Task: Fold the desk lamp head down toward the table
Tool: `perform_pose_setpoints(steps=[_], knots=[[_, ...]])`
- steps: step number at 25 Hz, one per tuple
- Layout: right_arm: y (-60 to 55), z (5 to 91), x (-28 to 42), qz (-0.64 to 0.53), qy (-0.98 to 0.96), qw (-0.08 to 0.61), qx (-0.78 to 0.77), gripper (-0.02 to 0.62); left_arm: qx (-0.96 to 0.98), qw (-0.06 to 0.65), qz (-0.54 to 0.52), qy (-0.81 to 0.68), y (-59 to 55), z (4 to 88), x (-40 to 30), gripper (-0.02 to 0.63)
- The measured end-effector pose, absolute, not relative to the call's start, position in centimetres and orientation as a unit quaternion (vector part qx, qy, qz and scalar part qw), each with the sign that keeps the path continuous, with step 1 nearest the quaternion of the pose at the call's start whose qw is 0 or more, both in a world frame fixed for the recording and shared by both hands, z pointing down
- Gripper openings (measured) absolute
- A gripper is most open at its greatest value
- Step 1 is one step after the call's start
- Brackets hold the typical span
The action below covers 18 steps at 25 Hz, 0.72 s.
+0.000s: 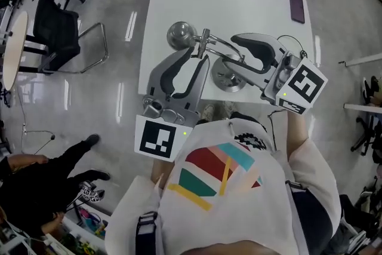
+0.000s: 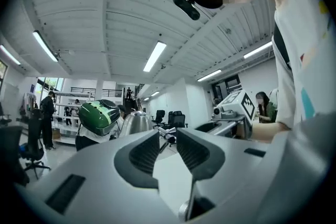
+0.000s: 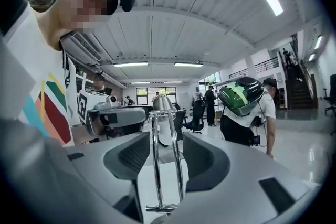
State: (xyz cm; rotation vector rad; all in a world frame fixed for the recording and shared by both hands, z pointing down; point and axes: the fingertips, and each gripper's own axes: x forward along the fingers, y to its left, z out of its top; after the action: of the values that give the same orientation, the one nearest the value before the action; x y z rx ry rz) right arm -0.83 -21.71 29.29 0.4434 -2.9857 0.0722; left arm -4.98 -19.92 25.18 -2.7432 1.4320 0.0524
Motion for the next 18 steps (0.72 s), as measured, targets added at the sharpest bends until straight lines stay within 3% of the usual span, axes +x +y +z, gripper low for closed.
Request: perform_pose_setpoints(steps=[3,18], knots=[[-21.7,29.4,-1.2,0.023,-0.989,0.065,0.130,0.162,-0.878,0.029,-0.009,0.477,-20.3,25.8,-4.7,0.139],[-22.1,29.9,-2.7,0.027,-0.984,0.135,0.111,0.156,-0.876,0.059,-0.075,0.474,-20.3,27.4,-5.8,0.110]])
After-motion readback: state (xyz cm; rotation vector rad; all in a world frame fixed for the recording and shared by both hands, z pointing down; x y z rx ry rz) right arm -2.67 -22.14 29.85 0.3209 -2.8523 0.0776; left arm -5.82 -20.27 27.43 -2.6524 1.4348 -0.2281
